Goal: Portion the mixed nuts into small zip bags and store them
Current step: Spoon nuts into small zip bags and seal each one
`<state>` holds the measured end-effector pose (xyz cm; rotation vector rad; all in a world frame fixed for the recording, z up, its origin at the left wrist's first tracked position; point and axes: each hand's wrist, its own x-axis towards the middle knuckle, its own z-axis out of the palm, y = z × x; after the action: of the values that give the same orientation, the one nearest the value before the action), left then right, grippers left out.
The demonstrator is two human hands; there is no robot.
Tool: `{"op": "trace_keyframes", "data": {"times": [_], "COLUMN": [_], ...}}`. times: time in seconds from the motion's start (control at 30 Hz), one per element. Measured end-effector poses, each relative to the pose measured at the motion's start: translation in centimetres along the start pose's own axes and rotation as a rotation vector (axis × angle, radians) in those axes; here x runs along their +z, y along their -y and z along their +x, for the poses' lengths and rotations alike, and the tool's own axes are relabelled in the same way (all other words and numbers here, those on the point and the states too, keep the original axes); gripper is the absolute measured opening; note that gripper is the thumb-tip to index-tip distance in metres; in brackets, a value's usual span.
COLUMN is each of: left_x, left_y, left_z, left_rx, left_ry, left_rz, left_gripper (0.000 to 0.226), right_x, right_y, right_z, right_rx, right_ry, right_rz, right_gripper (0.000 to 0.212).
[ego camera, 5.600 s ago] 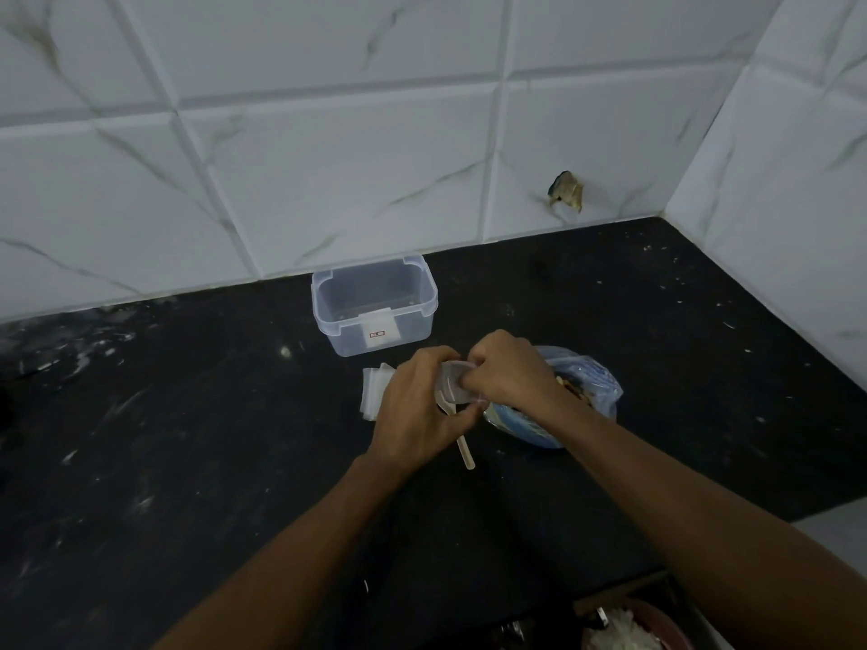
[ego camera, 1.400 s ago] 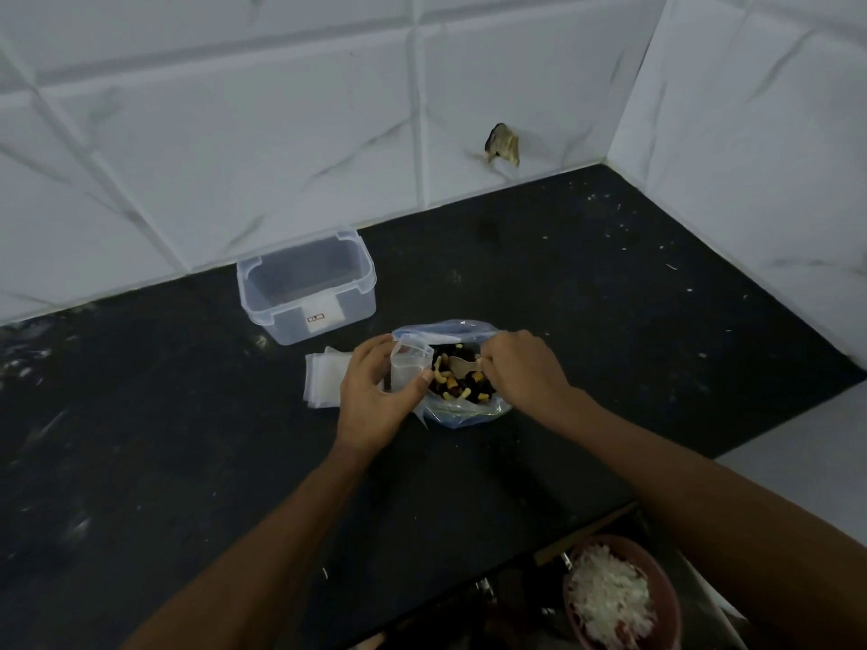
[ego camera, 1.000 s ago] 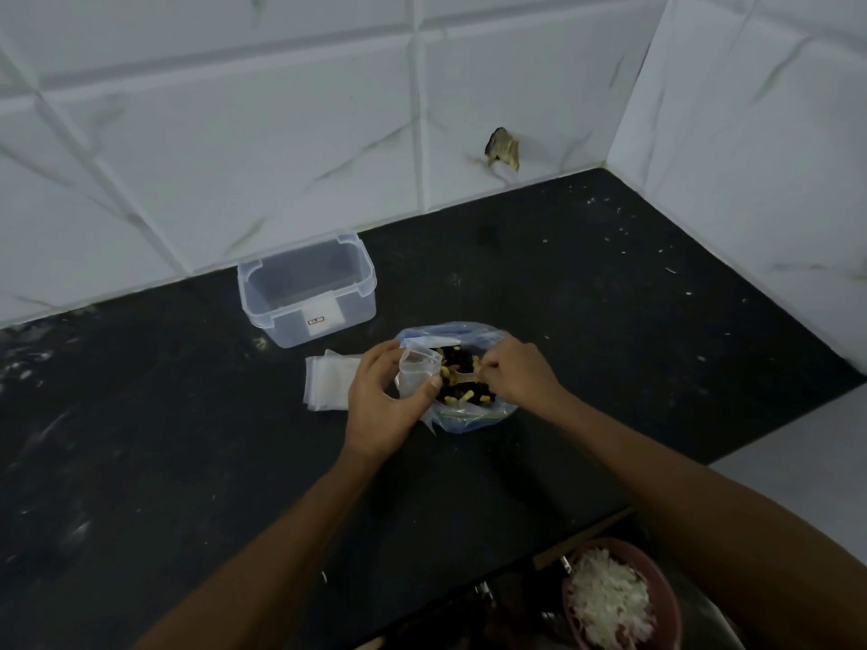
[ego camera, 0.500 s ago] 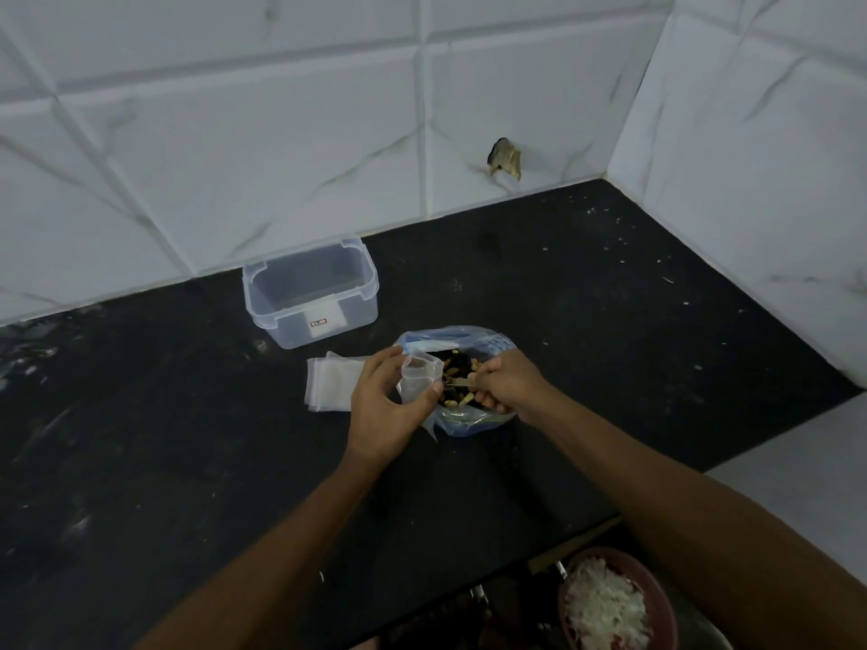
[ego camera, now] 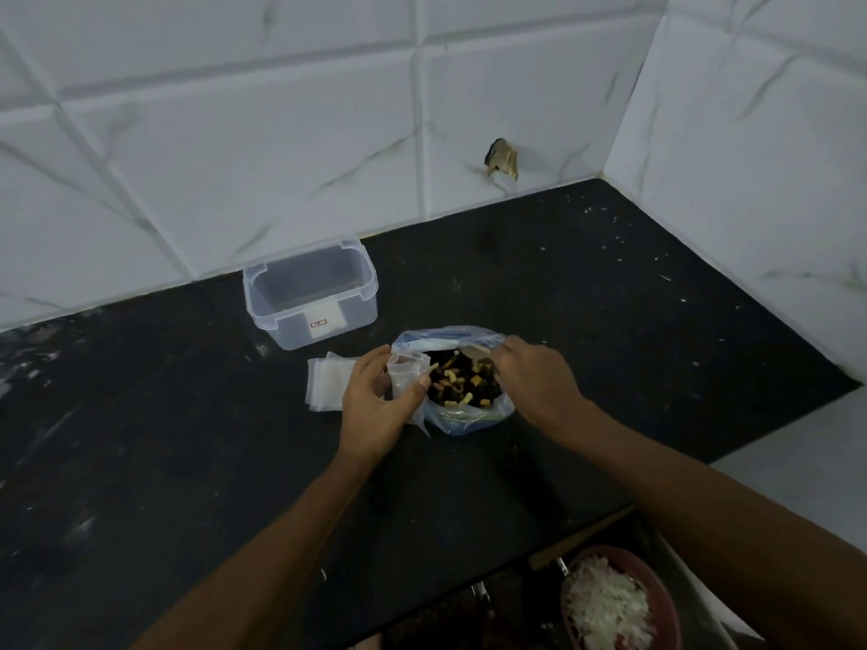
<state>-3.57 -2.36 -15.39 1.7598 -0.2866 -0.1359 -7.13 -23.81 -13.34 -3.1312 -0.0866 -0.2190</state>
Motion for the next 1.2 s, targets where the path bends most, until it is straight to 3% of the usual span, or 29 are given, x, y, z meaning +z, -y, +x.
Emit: {"op": "trace_keyframes", "data": {"times": [0.2, 0.4, 0.5, 0.7, 0.87, 1.0, 1.2], "left_x": [0.4, 0.7, 0.8, 1.0, 1.1, 1.3, 0.7], "left_y": [-0.4, 0.1, 0.1, 0.6, 0.2, 0.1, 0.1], "left_z": [0.1, 0.2, 0.3, 0.3, 0.4, 0.4, 0.7], "left_rx": [0.0, -0.005, -0.011, -0.019, -0.008, -0.014, 0.0], "left_ry": [0.008, 0.0, -0.008, -0.002, 0.005, 0.013, 0.01], "left_rz": [0.002, -0.021, -0.051, -0.065, -0.074, -0.066, 0.012], "left_gripper": [0.054, 0.049, 0.042, 0.045, 0.041, 0.042, 0.042], "right_x": [1.0, 0.2, 1.2, 2.0, 1.4, 0.8, 0.4], "right_y": [1.5, 0.6, 2.0, 0.5, 1.3, 1.0, -0.1], "right_z": [-0.8, -0.1, -0.7, -0.1, 0.6, 1.5, 0.8], "right_rx": [-0.084, -0.03, -0.018, 0.168, 0.289, 0.545, 0.684], "right_ry": [0.104, 0.067, 0.104, 0.103, 0.197, 0.334, 0.27], "right_rz": [0.055, 0.007, 0.147, 0.231, 0.539, 0.804, 0.957], "right_gripper": [0.016, 0.019, 0.019, 0.015, 0.029, 0.021, 0.017]}}
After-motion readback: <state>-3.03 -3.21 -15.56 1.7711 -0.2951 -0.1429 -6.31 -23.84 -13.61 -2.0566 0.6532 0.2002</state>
